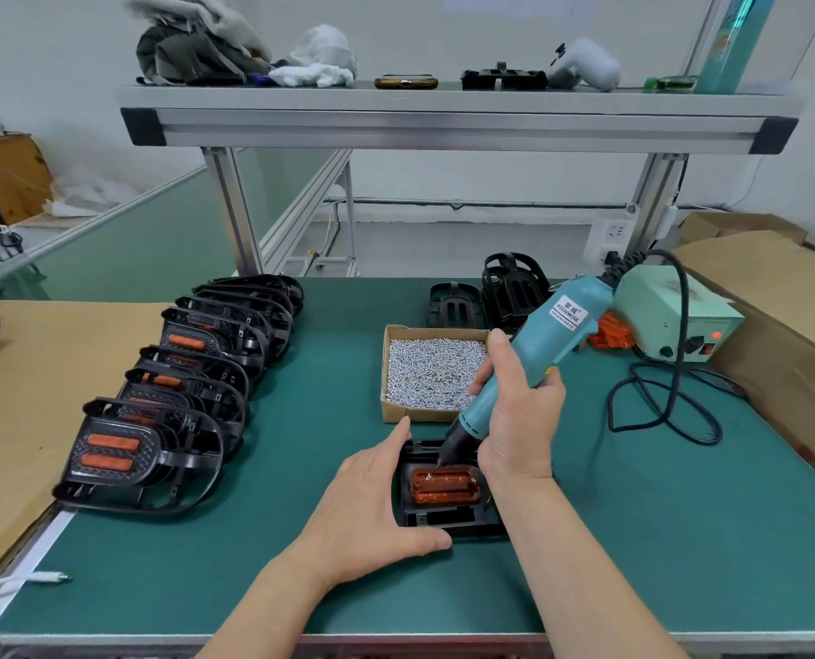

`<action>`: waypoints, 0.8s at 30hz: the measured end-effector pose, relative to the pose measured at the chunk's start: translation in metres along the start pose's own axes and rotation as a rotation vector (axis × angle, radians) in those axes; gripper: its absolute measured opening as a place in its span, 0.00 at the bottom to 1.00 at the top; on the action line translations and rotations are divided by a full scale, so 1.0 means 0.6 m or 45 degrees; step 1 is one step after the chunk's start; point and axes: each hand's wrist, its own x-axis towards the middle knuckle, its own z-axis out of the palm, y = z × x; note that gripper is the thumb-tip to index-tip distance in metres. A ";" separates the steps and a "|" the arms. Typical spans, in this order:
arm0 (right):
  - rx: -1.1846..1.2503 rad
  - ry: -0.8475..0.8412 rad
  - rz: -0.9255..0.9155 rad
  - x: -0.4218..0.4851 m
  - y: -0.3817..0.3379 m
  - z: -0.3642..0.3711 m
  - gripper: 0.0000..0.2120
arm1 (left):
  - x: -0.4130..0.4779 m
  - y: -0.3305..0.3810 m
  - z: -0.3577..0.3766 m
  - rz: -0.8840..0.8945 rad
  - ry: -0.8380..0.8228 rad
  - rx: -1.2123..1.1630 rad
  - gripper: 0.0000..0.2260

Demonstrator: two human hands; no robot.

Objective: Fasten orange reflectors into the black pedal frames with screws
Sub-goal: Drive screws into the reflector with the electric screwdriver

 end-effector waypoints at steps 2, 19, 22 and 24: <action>-0.029 -0.048 -0.034 -0.005 0.005 0.003 0.12 | 0.000 0.001 0.000 -0.002 0.003 0.001 0.58; -0.157 -0.170 -0.128 -0.015 0.027 0.018 0.13 | 0.000 -0.001 0.001 -0.026 0.017 0.014 0.57; -0.204 -0.187 -0.138 -0.016 0.027 0.020 0.11 | 0.000 0.001 -0.001 -0.019 0.017 0.012 0.58; -0.227 -0.214 -0.146 -0.019 0.024 0.025 0.06 | 0.000 0.003 -0.002 -0.016 0.017 0.011 0.58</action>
